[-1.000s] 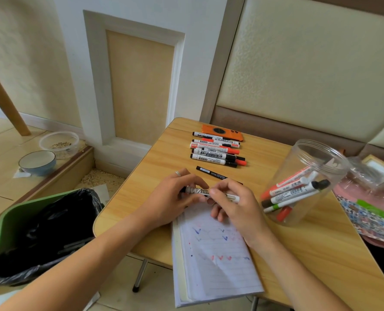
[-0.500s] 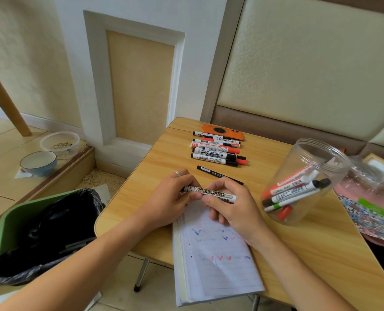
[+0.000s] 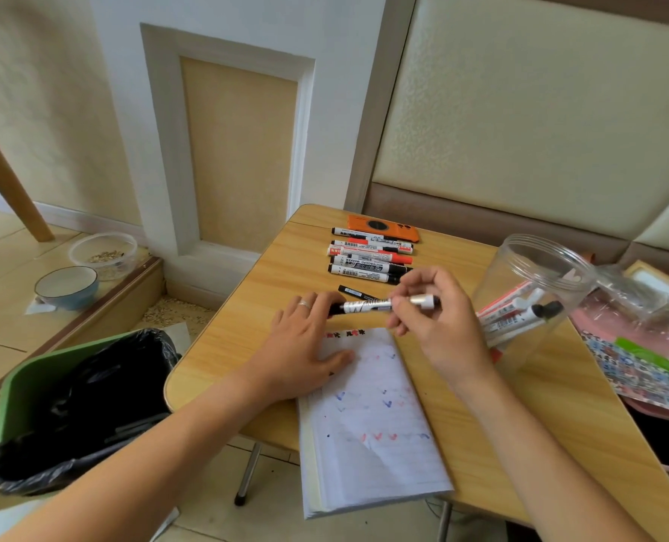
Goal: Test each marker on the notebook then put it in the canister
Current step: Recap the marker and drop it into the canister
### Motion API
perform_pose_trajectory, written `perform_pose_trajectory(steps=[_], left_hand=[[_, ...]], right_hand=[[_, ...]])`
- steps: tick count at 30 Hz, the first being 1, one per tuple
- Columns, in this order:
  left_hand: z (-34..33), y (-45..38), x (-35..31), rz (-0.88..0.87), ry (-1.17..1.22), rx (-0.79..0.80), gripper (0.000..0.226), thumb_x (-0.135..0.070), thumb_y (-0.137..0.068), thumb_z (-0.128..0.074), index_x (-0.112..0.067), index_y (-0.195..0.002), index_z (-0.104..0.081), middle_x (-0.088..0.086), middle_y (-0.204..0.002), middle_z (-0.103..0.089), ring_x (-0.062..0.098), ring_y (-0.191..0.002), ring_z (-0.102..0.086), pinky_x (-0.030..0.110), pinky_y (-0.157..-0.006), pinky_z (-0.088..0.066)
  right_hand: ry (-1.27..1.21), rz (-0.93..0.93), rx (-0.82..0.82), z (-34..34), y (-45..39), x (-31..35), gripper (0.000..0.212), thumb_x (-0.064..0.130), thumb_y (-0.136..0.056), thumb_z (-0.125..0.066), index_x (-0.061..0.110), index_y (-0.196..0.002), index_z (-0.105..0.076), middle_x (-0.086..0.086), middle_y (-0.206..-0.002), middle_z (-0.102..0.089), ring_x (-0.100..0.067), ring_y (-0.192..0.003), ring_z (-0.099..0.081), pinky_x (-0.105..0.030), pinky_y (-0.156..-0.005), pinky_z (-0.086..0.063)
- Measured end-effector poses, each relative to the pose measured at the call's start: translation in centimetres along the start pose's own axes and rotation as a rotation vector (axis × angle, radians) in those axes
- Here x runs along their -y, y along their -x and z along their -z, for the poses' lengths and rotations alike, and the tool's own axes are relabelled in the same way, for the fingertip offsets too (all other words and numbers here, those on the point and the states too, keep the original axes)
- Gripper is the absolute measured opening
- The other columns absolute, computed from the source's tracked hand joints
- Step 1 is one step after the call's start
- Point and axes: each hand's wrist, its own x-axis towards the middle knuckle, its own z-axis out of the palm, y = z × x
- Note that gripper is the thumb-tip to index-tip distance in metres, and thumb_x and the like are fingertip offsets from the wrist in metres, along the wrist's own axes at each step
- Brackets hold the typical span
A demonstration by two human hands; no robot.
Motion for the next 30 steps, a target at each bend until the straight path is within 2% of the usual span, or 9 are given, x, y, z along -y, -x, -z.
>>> perform_pose_trajectory(steps=[4, 8, 10, 13, 15, 17, 24, 27, 30], left_hand=[[-1.1, 1.0, -1.2, 0.205, -0.109, -0.078, 0.062, -0.060, -0.090, -0.055, -0.033, -0.137, -0.026, -0.008, -0.120, -0.031, 0.012, -0.108, -0.027, 0.033, -0.091, -0.029], [-1.7, 1.0, -1.9, 0.165, -0.055, -0.143, 0.057, -0.049, -0.089, -0.060, -0.028, -0.134, -0.033, -0.004, -0.119, -0.035, 0.013, -0.102, -0.028, 0.031, -0.091, -0.031], [-1.8, 0.7, -1.9, 0.155, -0.038, -0.147, 0.056, -0.046, -0.088, -0.063, -0.025, -0.133, -0.036, -0.003, -0.119, -0.038, 0.014, -0.102, -0.030, 0.028, -0.089, -0.027], [-2.2, 0.1, -2.1, 0.164, -0.016, -0.154, 0.057, -0.043, -0.086, -0.065, -0.021, -0.131, -0.038, -0.003, -0.118, -0.041, 0.016, -0.102, -0.034, 0.027, -0.087, -0.027], [-2.4, -0.4, -2.4, 0.173, -0.005, -0.176, 0.055, -0.041, -0.086, -0.065, -0.018, -0.129, -0.040, -0.001, -0.118, -0.044, 0.018, -0.104, -0.037, 0.028, -0.088, -0.028], [-2.5, -0.8, -2.8, 0.178, -0.010, -0.179, 0.053, -0.038, -0.087, -0.066, -0.016, -0.129, -0.042, 0.002, -0.120, -0.046, 0.018, -0.105, -0.037, 0.028, -0.091, -0.029], [-3.1, -1.2, -3.3, 0.169, -0.061, -0.202, 0.047, -0.037, -0.089, -0.066, -0.014, -0.126, -0.047, 0.004, -0.119, -0.051, 0.013, -0.099, -0.033, 0.032, -0.093, -0.032], [-3.1, -1.2, -3.2, 0.165, -0.069, -0.208, 0.047, -0.037, -0.089, -0.066, -0.015, -0.125, -0.047, 0.003, -0.119, -0.050, 0.013, -0.099, -0.032, 0.030, -0.091, -0.031], [-3.2, -1.2, -3.2, 0.167, -0.084, -0.205, 0.045, -0.039, -0.090, -0.065, -0.016, -0.124, -0.047, 0.002, -0.117, -0.050, 0.013, -0.099, -0.032, 0.030, -0.089, -0.030]], right_hand=[[0.125, 0.120, -0.185, 1.4, -0.4, 2.7, 0.017, 0.010, -0.097, -0.070, 0.018, -0.104, -0.057, 0.005, -0.083, -0.074, -0.018, -0.068, -0.075, -0.038, -0.062, -0.060], [0.339, 0.217, -0.312, 3.9, -0.8, 5.0, 0.011, 0.019, -0.101, -0.064, 0.019, -0.109, -0.057, 0.000, -0.079, -0.072, -0.011, -0.068, -0.074, -0.046, -0.067, -0.061], [0.440, 0.260, -0.381, 5.4, -1.2, 6.0, 0.012, 0.022, -0.102, -0.061, 0.020, -0.111, -0.054, 0.000, -0.081, -0.072, -0.015, -0.071, -0.072, -0.043, -0.068, -0.058], [0.509, 0.316, -0.482, 7.6, -1.8, 7.5, 0.013, 0.019, -0.101, -0.058, 0.017, -0.113, -0.052, -0.004, -0.082, -0.071, -0.020, -0.074, -0.070, -0.024, -0.062, -0.047], [0.562, 0.364, -0.554, 8.9, -1.8, 8.3, 0.015, 0.015, -0.099, -0.057, 0.011, -0.113, -0.054, -0.008, -0.080, -0.068, -0.024, -0.069, -0.062, -0.029, -0.061, -0.035], [0.607, 0.375, -0.607, 9.8, -1.8, 8.7, 0.017, 0.012, -0.098, -0.056, 0.006, -0.114, -0.055, -0.009, -0.080, -0.064, -0.024, -0.068, -0.051, -0.029, -0.063, -0.026], [0.552, 0.461, -0.761, 11.1, -1.5, 8.7, 0.020, 0.012, -0.099, -0.054, 0.001, -0.116, -0.052, -0.009, -0.087, -0.064, -0.023, -0.072, -0.055, -0.023, -0.067, -0.032], [0.619, 0.392, -0.719, 11.2, -1.5, 8.3, 0.017, 0.009, -0.099, -0.055, 0.001, -0.115, -0.053, -0.007, -0.089, -0.060, -0.023, -0.073, -0.050, -0.025, -0.065, -0.028], [0.766, 0.183, -0.502, 11.0, -2.1, 7.0, 0.010, 0.014, -0.102, -0.053, 0.007, -0.108, -0.058, -0.007, -0.085, -0.062, -0.026, -0.070, -0.051, -0.030, -0.061, -0.028]])
